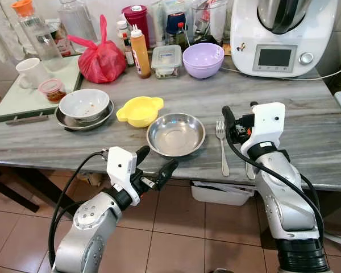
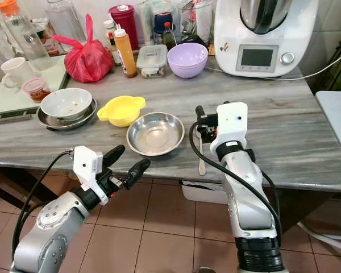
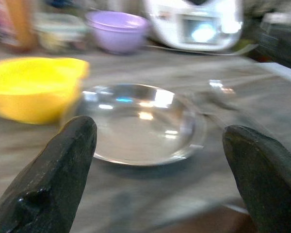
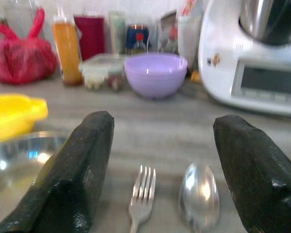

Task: Setting the table

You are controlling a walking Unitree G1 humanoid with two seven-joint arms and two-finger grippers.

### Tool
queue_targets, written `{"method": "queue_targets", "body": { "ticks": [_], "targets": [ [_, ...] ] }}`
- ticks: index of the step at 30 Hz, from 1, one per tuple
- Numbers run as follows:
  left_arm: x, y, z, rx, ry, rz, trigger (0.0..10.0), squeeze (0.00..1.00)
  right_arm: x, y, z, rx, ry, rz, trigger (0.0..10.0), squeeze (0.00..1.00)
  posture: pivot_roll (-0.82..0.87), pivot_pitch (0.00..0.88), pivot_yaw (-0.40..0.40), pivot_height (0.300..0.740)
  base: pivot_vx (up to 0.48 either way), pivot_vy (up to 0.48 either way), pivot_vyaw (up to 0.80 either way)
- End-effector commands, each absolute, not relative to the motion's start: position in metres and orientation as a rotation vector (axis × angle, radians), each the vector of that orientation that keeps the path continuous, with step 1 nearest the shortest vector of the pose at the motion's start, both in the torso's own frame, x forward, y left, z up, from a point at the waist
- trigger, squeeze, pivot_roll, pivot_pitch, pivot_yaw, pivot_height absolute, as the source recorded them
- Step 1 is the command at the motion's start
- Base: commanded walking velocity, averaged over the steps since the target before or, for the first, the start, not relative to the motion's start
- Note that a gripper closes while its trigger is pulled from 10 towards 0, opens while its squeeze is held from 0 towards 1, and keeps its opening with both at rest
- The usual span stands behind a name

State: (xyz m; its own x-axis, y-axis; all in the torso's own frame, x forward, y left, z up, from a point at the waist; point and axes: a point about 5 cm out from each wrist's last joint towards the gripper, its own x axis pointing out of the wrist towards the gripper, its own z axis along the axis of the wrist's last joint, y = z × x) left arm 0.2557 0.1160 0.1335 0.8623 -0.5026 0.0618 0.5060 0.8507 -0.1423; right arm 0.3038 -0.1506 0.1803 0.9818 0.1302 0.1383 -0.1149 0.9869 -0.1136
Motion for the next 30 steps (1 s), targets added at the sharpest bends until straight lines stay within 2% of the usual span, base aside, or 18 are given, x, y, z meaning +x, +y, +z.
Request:
{"method": "queue_targets", "body": {
  "ticks": [1, 3, 4, 11, 13, 16, 22, 29, 30],
  "targets": [
    [0.259, 0.128, 0.131, -0.104, -0.027, -0.434, 10.0, 0.0, 0.3, -0.149, 0.177, -0.098, -0.137, 0.124, 10.0, 0.0, -0.17, 0.053, 0.122, 0.74, 0.0, 0.0, 0.0],
    [0.261, 0.13, 0.13, -0.098, -0.029, -0.4, 10.0, 0.0, 0.297, -0.152, 0.173, -0.11, -0.124, 0.103, 10.0, 0.0, -0.17, 0.053, 0.123, 0.74, 0.0, 0.0, 0.0],
    [0.261, 0.131, 0.13, -0.105, -0.031, -0.391, 10.0, 0.0, 0.296, -0.153, 0.17, -0.118, -0.116, 0.093, 10.0, 1.0, -0.17, 0.057, 0.124, 0.74, 0.0, 0.0, 0.0],
    [0.264, 0.139, 0.13, -0.076, -0.043, -0.254, 10.0, 0.0, 0.295, -0.156, 0.157, -0.168, -0.08, 0.064, 10.0, 1.0, -0.16, 0.056, 0.123, 0.74, 0.0, 0.0, 0.0],
    [0.265, 0.141, 0.129, -0.076, -0.045, -0.215, 10.0, 0.0, 0.297, -0.154, 0.158, -0.191, -0.12, 0.082, 10.0, 1.0, -0.16, 0.055, 0.122, 0.74, 0.0, 0.0, 0.0],
    [0.266, 0.144, 0.128, -0.069, -0.043, -0.17, 10.0, 0.0, 0.296, -0.154, 0.151, -0.104, -0.027, 0.113, 10.0, 1.0, -0.15, 0.052, 0.119, 0.74, 0.0, 0.0, 0.0],
    [0.27, 0.148, 0.126, -0.039, -0.03, -0.092, 10.0, 0.0, 0.295, -0.15, 0.148, -0.085, -0.032, 0.141, 10.0, 1.0, -0.15, 0.05, 0.125, 0.74, 0.0, 0.0, 0.0],
    [0.268, 0.144, 0.13, -0.013, -0.042, -0.102, 10.0, 0.0, 0.292, -0.154, 0.15, -0.053, -0.021, 0.11, 10.0, 1.0, -0.14, 0.075, 0.133, 0.74, 0.0, 0.0, 0.0],
    [0.268, 0.143, 0.131, -0.017, -0.043, -0.104, 10.0, 0.0, 0.291, -0.154, 0.151, -0.056, -0.025, 0.116, 10.0, 0.47, -0.14, 0.077, 0.13, 0.74, 0.0, 0.0, 0.0]
  ]
}}
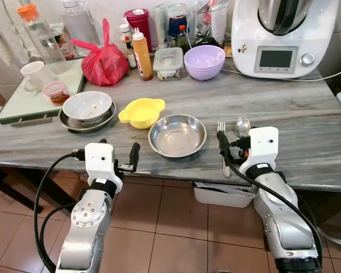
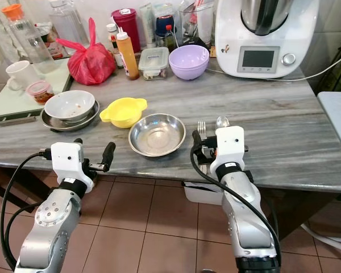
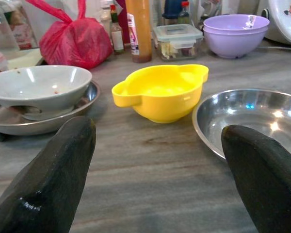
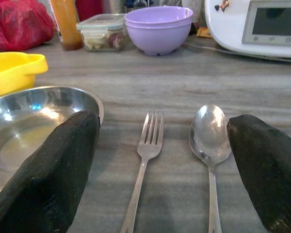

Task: Setting the table

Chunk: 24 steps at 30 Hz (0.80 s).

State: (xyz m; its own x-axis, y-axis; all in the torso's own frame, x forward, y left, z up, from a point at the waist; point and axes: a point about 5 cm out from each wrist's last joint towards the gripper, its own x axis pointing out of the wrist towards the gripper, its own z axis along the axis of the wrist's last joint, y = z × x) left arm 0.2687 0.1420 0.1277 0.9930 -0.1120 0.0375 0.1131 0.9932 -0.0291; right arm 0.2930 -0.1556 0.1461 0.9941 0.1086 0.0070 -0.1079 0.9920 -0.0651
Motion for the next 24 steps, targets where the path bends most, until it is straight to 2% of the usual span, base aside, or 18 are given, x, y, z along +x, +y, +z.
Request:
{"method": "queue_targets", "body": {
  "ticks": [1, 8, 12, 15, 24],
  "targets": [
    [0.268, 0.142, 0.132, -0.015, -0.046, -0.102, 10.0, 0.0, 0.291, -0.155, 0.152, -0.059, -0.026, 0.118, 10.0, 0.0, -0.14, 0.079, 0.128, 0.74, 0.0, 0.0, 0.0],
    [0.263, 0.134, 0.132, -0.013, -0.045, -0.088, 10.0, 0.0, 0.283, -0.166, 0.152, -0.072, -0.021, 0.077, 10.0, 0.0, -0.16, 0.102, 0.112, 0.74, 0.0, 0.0, 0.0],
    [0.265, 0.136, 0.131, -0.006, -0.042, -0.092, 10.0, 0.0, 0.281, -0.162, 0.152, -0.062, -0.019, 0.064, 10.0, 0.0, -0.17, 0.11, 0.11, 0.74, 0.0, 0.0, 0.0],
    [0.268, 0.142, 0.135, -0.019, -0.04, -0.08, 10.0, 0.0, 0.283, -0.155, 0.16, -0.091, -0.064, 0.086, 10.0, 0.0, -0.18, 0.085, 0.118, 0.74, 0.0, 0.0, 0.0],
    [0.28, 0.148, 0.145, 0.036, -0.058, -0.072, 10.0, 0.0, 0.29, -0.158, 0.163, -0.08, -0.077, 0.095, 10.0, 0.0, -0.15, 0.092, 0.139, 0.74, 0.0, 0.0, 0.0]
  ]
}}
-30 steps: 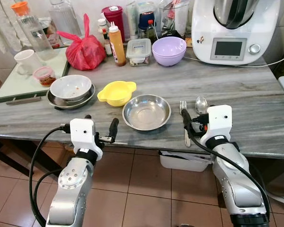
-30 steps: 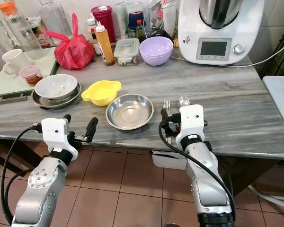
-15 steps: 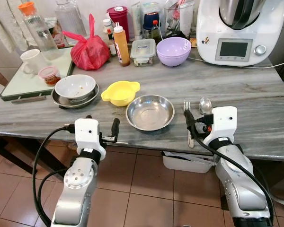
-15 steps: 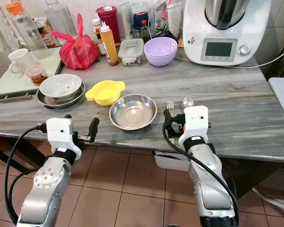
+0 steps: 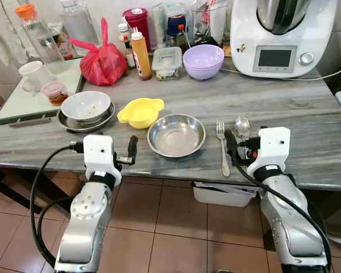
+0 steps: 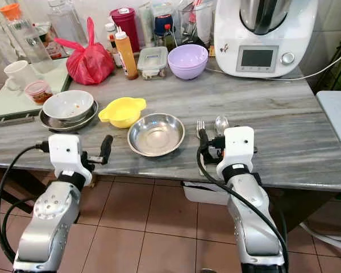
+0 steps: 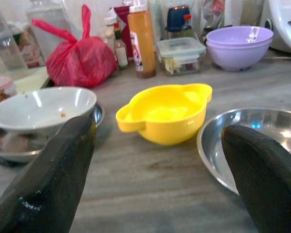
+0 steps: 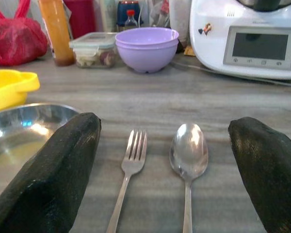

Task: Setting the table

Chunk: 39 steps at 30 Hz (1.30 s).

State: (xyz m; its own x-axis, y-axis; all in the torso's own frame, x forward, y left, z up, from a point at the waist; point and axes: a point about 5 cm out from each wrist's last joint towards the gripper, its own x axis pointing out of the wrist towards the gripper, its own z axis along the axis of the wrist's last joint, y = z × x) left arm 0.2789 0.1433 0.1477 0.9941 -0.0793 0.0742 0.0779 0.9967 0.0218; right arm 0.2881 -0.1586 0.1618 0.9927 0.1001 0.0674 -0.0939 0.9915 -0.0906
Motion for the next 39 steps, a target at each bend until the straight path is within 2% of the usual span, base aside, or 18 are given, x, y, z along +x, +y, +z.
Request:
{"method": "queue_targets", "body": {
  "ticks": [1, 7, 14, 20, 39],
  "targets": [
    [0.281, 0.149, 0.145, 0.045, -0.058, -0.059, 10.0, 0.0, 0.291, -0.158, 0.163, -0.073, -0.074, 0.09, 10.0, 0.0, -0.15, 0.099, 0.135, 0.74, -0.262, 0.0, 0.0],
    [0.279, 0.154, 0.138, 0.034, -0.026, -0.035, 10.0, 0.0, 0.291, -0.151, 0.168, -0.062, -0.089, 0.096, 10.0, 0.0, -0.17, 0.102, 0.134, 0.74, -0.283, 0.0, 0.0],
    [0.287, 0.145, 0.138, 0.036, -0.02, -0.075, 10.0, 0.0, 0.287, -0.161, 0.161, -0.046, -0.069, 0.056, 10.0, 0.0, -0.16, 0.093, 0.159, 0.74, -0.28, 0.0, 0.0],
    [0.286, 0.147, 0.141, 0.046, -0.026, -0.083, 10.0, 0.0, 0.287, -0.155, 0.156, -0.034, -0.061, 0.064, 10.0, 0.0, -0.14, 0.092, 0.167, 0.74, -0.281, 0.0, 0.0],
    [0.282, 0.142, 0.139, 0.034, -0.012, -0.086, 10.0, 0.0, 0.284, -0.154, 0.157, -0.022, -0.056, 0.078, 10.0, 0.0, -0.13, 0.132, 0.151, 0.74, -0.28, 0.0, 0.0]
  ]
}}
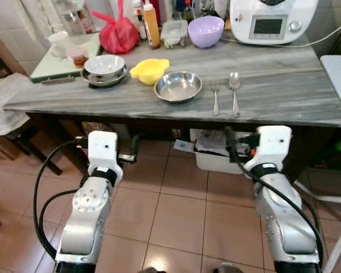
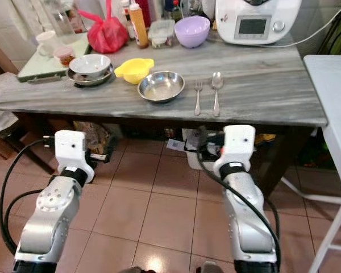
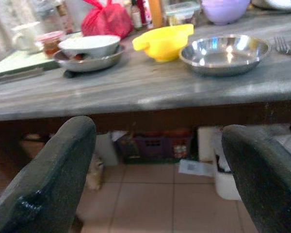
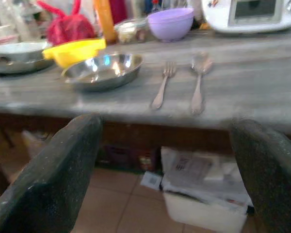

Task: Setting the table

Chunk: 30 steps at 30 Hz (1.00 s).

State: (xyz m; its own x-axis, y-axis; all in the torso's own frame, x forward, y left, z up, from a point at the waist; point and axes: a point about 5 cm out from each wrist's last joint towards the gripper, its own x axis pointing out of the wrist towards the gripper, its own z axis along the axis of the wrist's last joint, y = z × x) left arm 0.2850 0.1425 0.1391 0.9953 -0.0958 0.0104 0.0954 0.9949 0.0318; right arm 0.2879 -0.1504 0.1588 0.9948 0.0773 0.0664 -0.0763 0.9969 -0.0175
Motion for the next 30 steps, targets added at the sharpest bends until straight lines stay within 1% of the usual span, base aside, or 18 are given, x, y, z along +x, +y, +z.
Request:
{"method": "queue_targets", "body": {
  "ticks": [1, 9, 16, 30],
  "targets": [
    [0.281, 0.141, 0.138, 0.029, -0.01, -0.084, 10.0, 0.0, 0.284, -0.154, 0.158, -0.032, -0.06, 0.085, 10.0, 0.0, -0.13, 0.134, 0.148, 0.74, -0.281, 0.0, 0.0],
    [0.279, 0.136, 0.135, 0.014, -0.006, -0.079, 10.0, 0.0, 0.289, -0.157, 0.16, -0.042, -0.067, 0.09, 10.0, 0.0, -0.13, 0.123, 0.133, 0.74, -0.277, 0.0, 0.0],
    [0.281, 0.138, 0.137, 0.022, -0.019, -0.07, 10.0, 0.0, 0.294, -0.154, 0.162, -0.044, -0.071, 0.104, 10.0, 0.0, -0.12, 0.109, 0.127, 0.74, -0.271, 0.0, 0.0],
    [0.284, 0.136, 0.14, 0.004, -0.049, -0.089, 10.0, 0.0, 0.299, -0.152, 0.166, -0.054, -0.093, 0.1, 10.0, 0.0, -0.13, 0.096, 0.142, 0.74, 0.0, 0.0, 0.0]
  ]
}}
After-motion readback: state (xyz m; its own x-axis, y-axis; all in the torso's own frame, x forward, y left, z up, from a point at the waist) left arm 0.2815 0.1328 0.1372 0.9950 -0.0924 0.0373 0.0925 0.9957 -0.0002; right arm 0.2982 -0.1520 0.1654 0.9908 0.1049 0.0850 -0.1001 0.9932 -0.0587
